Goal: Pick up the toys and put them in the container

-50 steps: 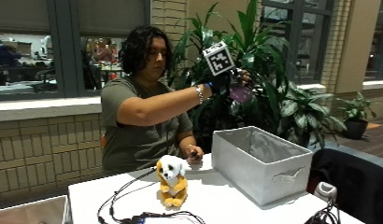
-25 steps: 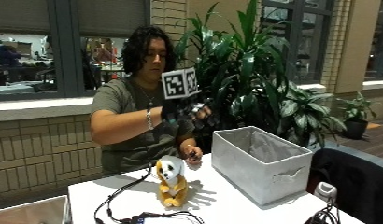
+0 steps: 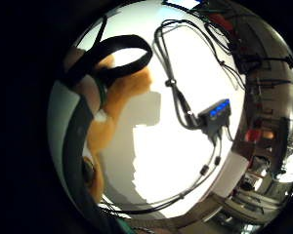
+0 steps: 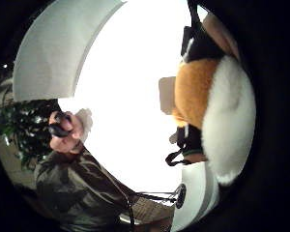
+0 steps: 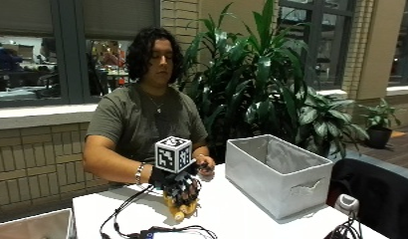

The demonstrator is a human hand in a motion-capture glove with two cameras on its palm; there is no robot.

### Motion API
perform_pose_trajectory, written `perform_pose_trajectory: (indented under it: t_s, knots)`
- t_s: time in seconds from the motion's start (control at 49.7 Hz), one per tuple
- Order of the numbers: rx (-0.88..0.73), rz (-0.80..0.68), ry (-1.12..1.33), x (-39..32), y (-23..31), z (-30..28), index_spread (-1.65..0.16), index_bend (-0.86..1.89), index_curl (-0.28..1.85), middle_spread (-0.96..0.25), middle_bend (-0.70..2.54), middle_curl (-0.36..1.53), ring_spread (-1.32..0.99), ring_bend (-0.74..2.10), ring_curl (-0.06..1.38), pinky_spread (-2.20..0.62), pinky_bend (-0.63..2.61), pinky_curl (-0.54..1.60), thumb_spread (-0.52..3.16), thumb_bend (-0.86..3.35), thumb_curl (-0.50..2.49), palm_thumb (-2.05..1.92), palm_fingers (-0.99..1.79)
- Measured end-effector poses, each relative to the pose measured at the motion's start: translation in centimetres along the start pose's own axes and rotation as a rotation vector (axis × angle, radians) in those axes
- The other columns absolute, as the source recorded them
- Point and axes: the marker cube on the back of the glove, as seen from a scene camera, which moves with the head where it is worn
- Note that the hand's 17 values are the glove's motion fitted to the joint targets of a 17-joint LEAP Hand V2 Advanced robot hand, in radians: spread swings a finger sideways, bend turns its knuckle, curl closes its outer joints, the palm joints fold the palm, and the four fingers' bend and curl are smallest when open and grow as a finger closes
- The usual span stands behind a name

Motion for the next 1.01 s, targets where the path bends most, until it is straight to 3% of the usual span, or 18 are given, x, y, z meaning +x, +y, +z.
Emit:
perform_pose_trajectory:
  t_s: [0.08,0.201,0.282,0.342,0.423,0.503,0.604,0.684,0.724,0.785,0.805,0.825,0.845,1.006]
  knots:
    - [0.119,-0.007,-0.076,-1.2,0.2,-3.9,-0.44,0.20,0.53,-0.30,0.35,0.56,-0.31,0.80,0.38,-0.27,0.92,0.32,1.07,0.27,0.44,0.63,0.86]
    - [0.311,-0.068,-0.226,-6.6,1.6,-15.7,-0.46,0.25,0.60,-0.35,0.43,0.62,-0.37,0.86,0.43,-0.35,0.89,0.35,0.88,0.26,0.51,0.70,0.97]
    - [0.412,-0.215,-0.254,-11.0,2.3,-23.2,-0.46,0.26,0.64,-0.38,0.44,0.64,-0.39,0.87,0.45,-0.38,0.88,0.36,0.78,0.24,0.55,0.72,0.96]
    - [0.443,-0.368,-0.341,-15.0,2.1,-28.7,-0.46,0.26,0.66,-0.39,0.45,0.66,-0.40,0.87,0.46,-0.39,0.88,0.36,0.72,0.23,0.58,0.72,0.96]
    - [0.414,-0.400,-0.448,-18.2,-1.2,-33.7,-0.47,0.25,0.69,-0.41,0.45,0.68,-0.42,0.87,0.47,-0.41,0.88,0.37,0.65,0.21,0.61,0.72,0.96]
    - [0.457,-0.431,-0.209,-19.3,-5.6,-33.8,-0.47,0.23,0.71,-0.43,0.44,0.70,-0.43,0.88,0.48,-0.41,0.89,0.38,0.59,0.19,0.64,0.72,0.95]
    - [0.368,-0.297,-0.386,-23.7,-9.0,-33.6,-0.48,0.20,0.73,-0.44,0.43,0.72,-0.43,0.88,0.49,-0.42,0.89,0.38,0.54,0.16,0.67,0.72,0.94]
    - [0.295,-0.301,-0.285,-25.0,-11.8,-31.3,-0.49,0.18,0.75,-0.46,0.41,0.73,-0.44,0.89,0.49,-0.42,0.90,0.39,0.52,0.15,0.70,0.73,0.92]
    - [0.253,-0.321,-0.171,-25.2,-12.8,-30.0,-0.48,0.15,0.75,-0.45,0.37,0.73,-0.44,0.90,0.50,-0.42,0.92,0.40,0.54,0.14,0.70,0.73,0.85]
    - [0.202,-0.360,-0.190,-25.9,-13.2,-29.3,-0.46,0.12,0.73,-0.42,0.28,0.71,-0.42,0.88,0.51,-0.39,0.93,0.41,0.74,0.13,0.68,0.68,0.57]
    - [0.198,-0.367,-0.214,-26.0,-13.2,-29.3,-0.46,0.17,0.74,-0.39,0.22,0.69,-0.40,0.78,0.49,-0.34,0.87,0.40,0.81,0.09,0.66,0.61,0.26]
    - [0.201,-0.368,-0.234,-25.9,-13.2,-29.3,-0.45,0.18,0.76,-0.37,0.22,0.70,-0.38,0.77,0.51,-0.31,0.88,0.44,0.85,0.08,0.65,0.59,0.17]
    - [0.206,-0.366,-0.252,-25.8,-13.3,-29.4,-0.44,0.14,0.75,-0.33,0.19,0.68,-0.34,0.66,0.49,-0.25,0.87,0.44,0.89,0.03,0.61,0.53,-0.10]
    - [0.206,-0.320,-0.254,-22.1,-11.0,-29.5,-0.43,0.15,0.62,-0.22,0.19,0.61,-0.25,0.45,0.35,-0.11,0.80,0.35,1.09,-0.04,0.50,0.33,-0.05]
